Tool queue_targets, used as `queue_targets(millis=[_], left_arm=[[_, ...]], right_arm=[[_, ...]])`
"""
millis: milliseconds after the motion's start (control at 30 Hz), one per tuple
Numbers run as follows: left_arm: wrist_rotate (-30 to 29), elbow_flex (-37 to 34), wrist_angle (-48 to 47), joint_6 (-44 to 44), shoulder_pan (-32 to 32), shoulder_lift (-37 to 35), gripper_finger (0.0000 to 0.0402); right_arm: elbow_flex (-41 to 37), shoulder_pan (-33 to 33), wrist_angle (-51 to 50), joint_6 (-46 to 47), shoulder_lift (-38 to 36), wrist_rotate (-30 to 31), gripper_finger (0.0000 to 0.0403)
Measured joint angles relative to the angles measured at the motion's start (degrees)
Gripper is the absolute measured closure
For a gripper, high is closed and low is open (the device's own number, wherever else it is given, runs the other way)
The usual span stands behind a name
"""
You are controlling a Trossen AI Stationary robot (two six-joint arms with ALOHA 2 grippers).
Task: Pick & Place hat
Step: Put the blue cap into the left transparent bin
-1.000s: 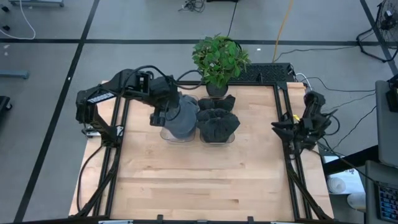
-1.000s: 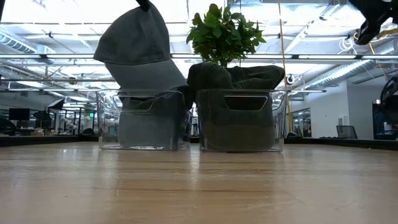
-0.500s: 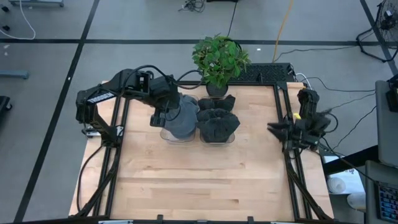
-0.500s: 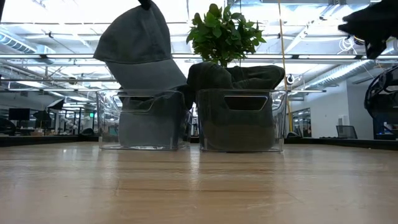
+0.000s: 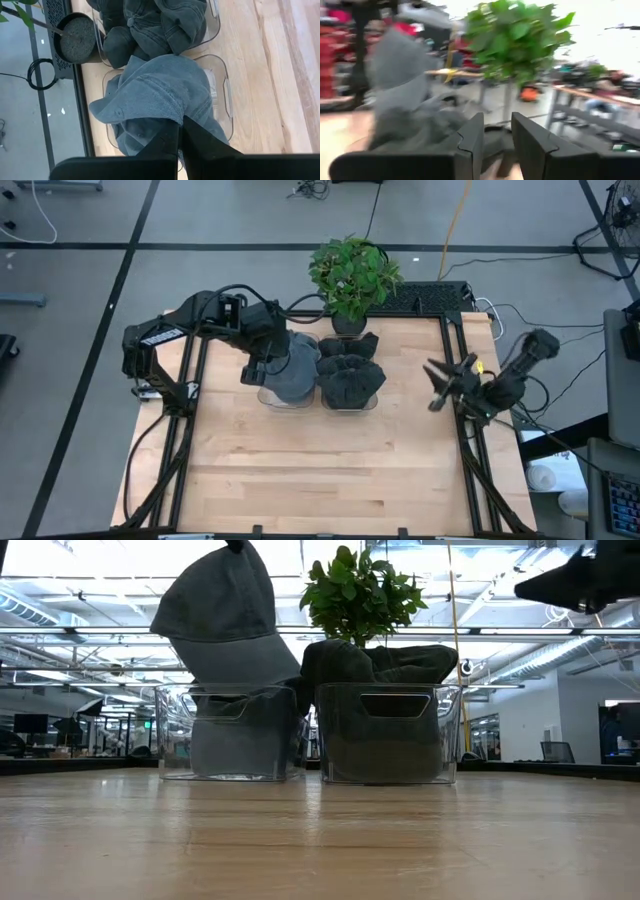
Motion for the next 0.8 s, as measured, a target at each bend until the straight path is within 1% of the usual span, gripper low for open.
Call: queue_targets(millis=[100,200,267,367,433,500,600,667,800], left_arm=[[0.0,0.0,0.0,0.0,0.0,0.0,0.0398],[0.2,0.0,-0.1,-0.1,0.0,0.0,0.0398],[0.5,0.0,-0.1,-0.4,0.0,0.0,0.0398],[0.5,0.0,-0.1,-0.4,0.0,0.0,0.0398],[0.5,0.0,-0.1,-0.2,0.0,0.0,0.0398],[0.5,0.0,-0.1,-0.2,0.0,0.0,0.0398],[0.6,0.0,-0.2,0.0,0.0,0.0,0.0398],[0.6,0.0,-0.2,0.0,0.0,0.0,0.0398],[0.6,0.0,-0.2,-0.5,0.0,0.0,0.0398]], right_arm=[[0.1,-5.9,5.8,-6.7,-0.1,-2.1,0.0314],[0.1,-9.9,8.0,-11.7,-0.1,-3.3,0.0314],[0.1,-12.0,8.0,-13.9,-0.1,-2.3,0.0314],[0.1,-15.3,7.8,-16.4,-0.1,2.5,0.0314],[0.1,-18.0,7.7,-16.0,-0.6,3.1,0.0314],[0.2,-19.9,7.8,-12.4,-1.0,2.9,0.0314],[-0.2,-20.7,7.8,-4.1,-1.2,-0.8,0.0314],[-1.2,-20.4,6.7,-0.1,-1.1,-3.2,0.0314],[-2.9,-20.3,5.5,0.2,-1.1,-4.1,0.0314]])
